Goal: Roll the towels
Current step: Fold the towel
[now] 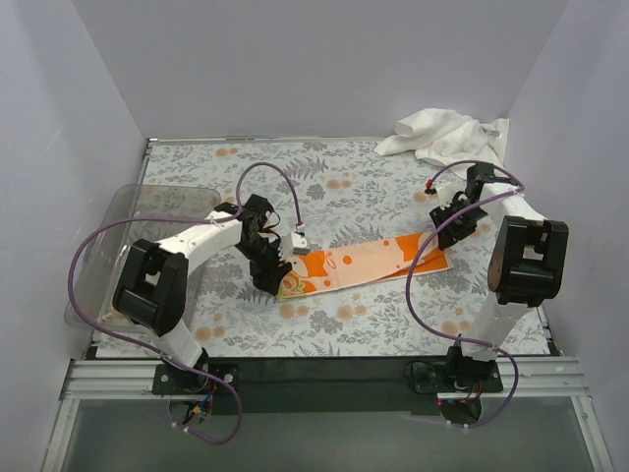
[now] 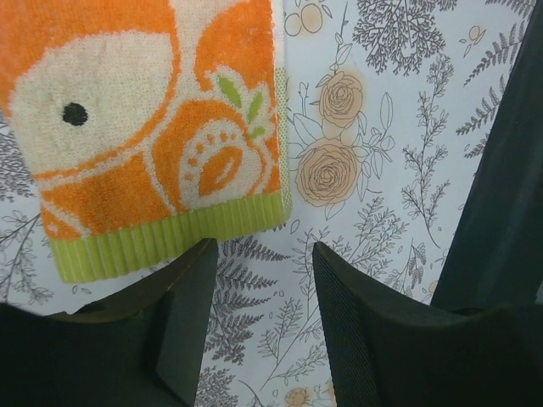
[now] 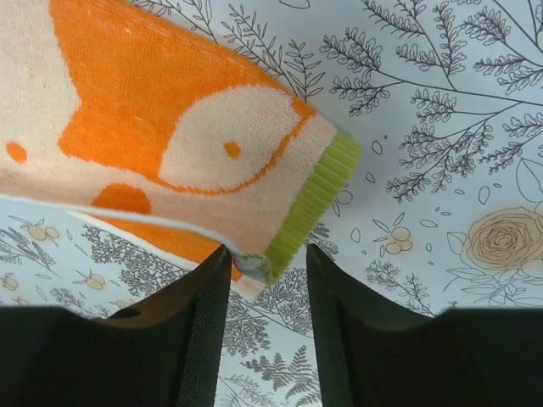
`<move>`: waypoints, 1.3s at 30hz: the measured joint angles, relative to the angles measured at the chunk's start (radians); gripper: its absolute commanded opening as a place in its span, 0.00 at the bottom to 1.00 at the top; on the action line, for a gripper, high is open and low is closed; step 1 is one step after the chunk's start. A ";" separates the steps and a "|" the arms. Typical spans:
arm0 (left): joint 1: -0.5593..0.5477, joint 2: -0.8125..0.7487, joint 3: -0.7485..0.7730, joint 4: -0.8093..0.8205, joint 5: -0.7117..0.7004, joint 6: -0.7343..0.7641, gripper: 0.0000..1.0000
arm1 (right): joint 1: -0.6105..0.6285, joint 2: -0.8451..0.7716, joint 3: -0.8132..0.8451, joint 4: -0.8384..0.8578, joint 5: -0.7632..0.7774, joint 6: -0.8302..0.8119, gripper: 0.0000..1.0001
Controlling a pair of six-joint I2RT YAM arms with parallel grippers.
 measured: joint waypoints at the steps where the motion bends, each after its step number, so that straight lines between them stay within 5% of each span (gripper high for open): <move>1: 0.003 0.000 0.014 -0.014 0.002 0.002 0.45 | 0.000 0.000 0.000 -0.001 0.002 -0.003 0.44; 4: 0.013 -0.005 0.070 -0.047 0.014 0.006 0.45 | 0.000 -0.006 0.000 -0.014 0.002 -0.007 0.50; 15: 0.055 0.011 0.149 0.035 -0.047 -0.117 0.45 | -0.007 -0.017 0.126 -0.089 -0.040 0.008 0.48; 17: 0.055 0.032 0.154 0.052 -0.064 -0.140 0.46 | -0.007 -0.008 0.162 -0.096 -0.055 0.011 0.52; 18: 0.055 0.044 0.158 0.058 -0.070 -0.150 0.47 | -0.007 -0.005 0.173 -0.097 -0.059 0.007 0.69; 21: 0.056 0.073 0.168 0.073 -0.085 -0.172 0.47 | -0.008 -0.006 0.180 -0.109 -0.072 -0.014 0.80; 26: 0.058 0.084 0.185 0.085 -0.095 -0.196 0.46 | -0.014 -0.005 0.181 -0.134 -0.092 -0.035 0.63; 32: 0.064 0.128 0.214 0.106 -0.101 -0.239 0.41 | 0.011 0.052 0.207 -0.130 -0.100 -0.012 0.25; 39: 0.078 0.210 0.230 0.108 -0.106 -0.254 0.41 | 0.083 0.139 0.194 -0.078 -0.072 0.027 0.22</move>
